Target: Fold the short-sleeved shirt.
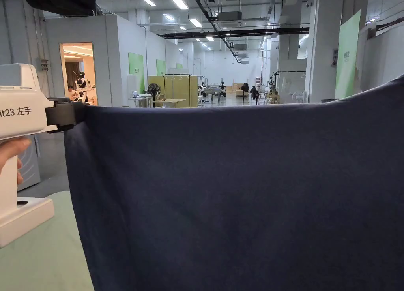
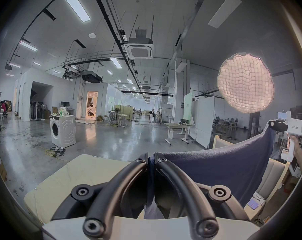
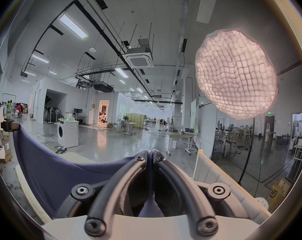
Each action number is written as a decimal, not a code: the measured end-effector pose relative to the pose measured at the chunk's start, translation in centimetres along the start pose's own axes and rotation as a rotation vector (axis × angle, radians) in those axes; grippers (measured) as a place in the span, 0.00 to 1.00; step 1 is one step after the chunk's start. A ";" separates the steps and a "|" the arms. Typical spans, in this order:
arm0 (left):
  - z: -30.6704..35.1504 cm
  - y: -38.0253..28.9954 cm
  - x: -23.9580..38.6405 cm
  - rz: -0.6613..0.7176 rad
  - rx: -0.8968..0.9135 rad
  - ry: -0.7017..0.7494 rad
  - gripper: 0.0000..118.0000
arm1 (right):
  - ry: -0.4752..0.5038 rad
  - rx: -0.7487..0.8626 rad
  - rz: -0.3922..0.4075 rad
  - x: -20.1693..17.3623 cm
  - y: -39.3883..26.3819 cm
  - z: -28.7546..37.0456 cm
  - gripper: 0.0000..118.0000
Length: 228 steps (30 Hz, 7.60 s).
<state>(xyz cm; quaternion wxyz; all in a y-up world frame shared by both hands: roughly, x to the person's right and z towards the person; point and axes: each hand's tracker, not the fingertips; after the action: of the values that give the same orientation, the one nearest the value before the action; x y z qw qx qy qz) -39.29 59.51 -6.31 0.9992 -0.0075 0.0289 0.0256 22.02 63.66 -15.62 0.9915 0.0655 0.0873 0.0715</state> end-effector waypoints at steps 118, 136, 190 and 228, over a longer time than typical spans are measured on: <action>9.0 -33.1 4.7 0.002 -0.314 0.060 0.76 | 0.076 -0.495 -0.182 -14.5 -37.8 15.1 0.62; 12.1 -31.7 8.2 -0.070 -0.289 0.069 0.00 | 0.127 -0.365 -0.146 -17.7 -34.2 15.7 0.00; 4.2 -49.7 -1.2 -0.299 -0.906 -0.062 0.07 | -0.074 -0.676 -0.210 -10.9 -42.2 17.6 0.46; 5.6 -46.3 -2.4 -0.301 -0.768 -0.065 0.06 | 0.116 -0.795 -0.246 -8.5 -48.8 13.1 0.05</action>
<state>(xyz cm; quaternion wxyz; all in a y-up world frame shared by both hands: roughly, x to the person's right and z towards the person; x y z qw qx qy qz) -39.00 13.28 0.05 0.9169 -0.3830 -0.0160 -0.1114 22.45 12.92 -8.43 0.9341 -0.3374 0.1156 -0.0160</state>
